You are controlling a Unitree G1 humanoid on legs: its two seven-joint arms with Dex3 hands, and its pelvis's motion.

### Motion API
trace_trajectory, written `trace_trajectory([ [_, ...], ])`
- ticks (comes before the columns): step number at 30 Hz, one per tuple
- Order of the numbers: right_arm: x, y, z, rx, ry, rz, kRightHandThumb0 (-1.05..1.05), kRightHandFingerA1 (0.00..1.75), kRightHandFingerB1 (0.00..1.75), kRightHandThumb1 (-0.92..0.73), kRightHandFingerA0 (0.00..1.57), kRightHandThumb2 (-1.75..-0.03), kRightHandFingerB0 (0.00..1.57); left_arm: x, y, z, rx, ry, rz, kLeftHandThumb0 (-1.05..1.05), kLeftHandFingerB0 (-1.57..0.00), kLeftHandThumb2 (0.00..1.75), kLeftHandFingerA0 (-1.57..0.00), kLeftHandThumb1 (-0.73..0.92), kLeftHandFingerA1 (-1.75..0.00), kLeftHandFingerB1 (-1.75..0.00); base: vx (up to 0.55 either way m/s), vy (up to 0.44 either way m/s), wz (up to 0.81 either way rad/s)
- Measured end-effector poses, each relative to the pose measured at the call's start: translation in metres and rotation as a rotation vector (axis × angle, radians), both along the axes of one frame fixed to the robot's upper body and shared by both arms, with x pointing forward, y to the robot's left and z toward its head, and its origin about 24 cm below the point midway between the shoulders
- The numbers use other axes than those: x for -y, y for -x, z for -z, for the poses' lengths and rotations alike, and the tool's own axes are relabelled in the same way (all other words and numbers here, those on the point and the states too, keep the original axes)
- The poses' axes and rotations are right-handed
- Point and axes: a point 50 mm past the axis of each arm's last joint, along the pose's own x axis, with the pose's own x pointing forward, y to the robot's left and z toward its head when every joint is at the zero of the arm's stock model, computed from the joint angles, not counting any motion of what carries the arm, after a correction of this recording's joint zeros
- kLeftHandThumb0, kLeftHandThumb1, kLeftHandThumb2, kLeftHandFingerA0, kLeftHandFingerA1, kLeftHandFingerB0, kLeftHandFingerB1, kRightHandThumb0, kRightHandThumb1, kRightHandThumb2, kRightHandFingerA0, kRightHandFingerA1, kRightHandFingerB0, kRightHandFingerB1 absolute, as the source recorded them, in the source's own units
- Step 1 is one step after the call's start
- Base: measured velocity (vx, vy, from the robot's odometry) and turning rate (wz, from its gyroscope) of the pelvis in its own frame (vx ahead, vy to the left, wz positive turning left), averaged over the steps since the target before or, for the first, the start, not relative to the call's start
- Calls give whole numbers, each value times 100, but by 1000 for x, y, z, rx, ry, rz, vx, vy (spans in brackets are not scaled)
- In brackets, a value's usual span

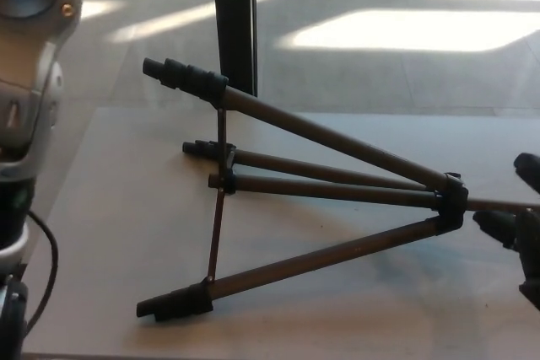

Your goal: Use both hands of the robot to pick up the tripod lying in the middle of the desk and make it stand upright on the desk

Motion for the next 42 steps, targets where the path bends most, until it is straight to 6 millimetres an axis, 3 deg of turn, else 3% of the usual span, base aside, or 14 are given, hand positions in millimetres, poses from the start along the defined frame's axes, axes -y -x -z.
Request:
trace_trajectory([
  [6,1,3,7,-61,18,-16,-55,79,47,-65,54,-59,51,18,-5,15,-11,-219,-29,-80,-37,61,-28,68,-68,-49,0,0,0],
  [7,1,3,7,-65,19,-17,-57,79,47,-66,53,-60,50,20,-6,18,-16,-253,-35,-84,-35,99,-28,56,-65,-56,0,0,0],
  [9,2,3,7,-73,25,-19,-57,78,45,-67,52,-60,49,23,-8,25,-28,-339,-51,-80,-39,61,-31,67,-64,-45,0,0,0],
  [11,3,3,7,-79,33,-21,-56,77,44,-66,54,-60,48,25,-10,32,-39,-414,-68,-81,-38,59,-30,62,-60,-42,0,0,0],
  [12,4,3,7,-83,33,-20,-56,76,44,-66,55,-60,49,26,-11,37,-48,-457,-76,-79,-31,91,-25,46,-59,-50,0,0,0],
  [13,5,3,7,-86,33,-19,-56,76,44,-67,54,-61,48,27,-13,41,-57,-492,-85,-79,-37,59,-29,59,-54,-40,0,0,0],
  [25,7,4,10,-117,15,-22,-56,80,47,-66,55,-59,54,21,-30,83,-140,-815,-208,-76,-37,58,-31,59,-50,-37,0,0,0],
  [26,7,4,10,-119,14,-22,-57,78,59,-51,56,-90,46,20,-32,85,-146,-833,-219,-81,-36,59,-30,62,-50,-36,0,0,0],
  [27,7,4,10,-121,13,-21,-54,79,48,-67,57,-59,52,18,-34,89,-154,-856,-233,-84,-35,59,-28,62,-51,-36,0,0,0],
  [36,7,4,12,-135,9,-27,-54,72,46,-65,59,-59,54,9,-49,110,-180,-1003,-329,-89,-33,60,-19,64,-47,-34,0,0,0],
  [37,6,4,12,-137,8,-27,-54,72,46,-66,56,-60,52,8,-50,112,-179,-1019,-340,-88,-27,93,-14,50,-51,-45,0,0,0],
  [39,6,4,12,-140,8,-28,-53,73,46,-66,56,-60,52,7,-52,115,-180,-1046,-359,-86,-24,92,-13,49,-52,-45,0,0,0],
  [40,6,4,12,-141,8,-29,-54,73,47,-66,57,-60,52,6,-54,117,-183,-1059,-371,-87,-30,60,-16,63,-46,-34,0,0,0],
  [42,6,4,12,-144,8,-29,-53,73,46,-67,57,-60,51,3,-56,119,-185,-1079,-392,-85,-24,92,-12,49,-51,-45,0,0,0],
])
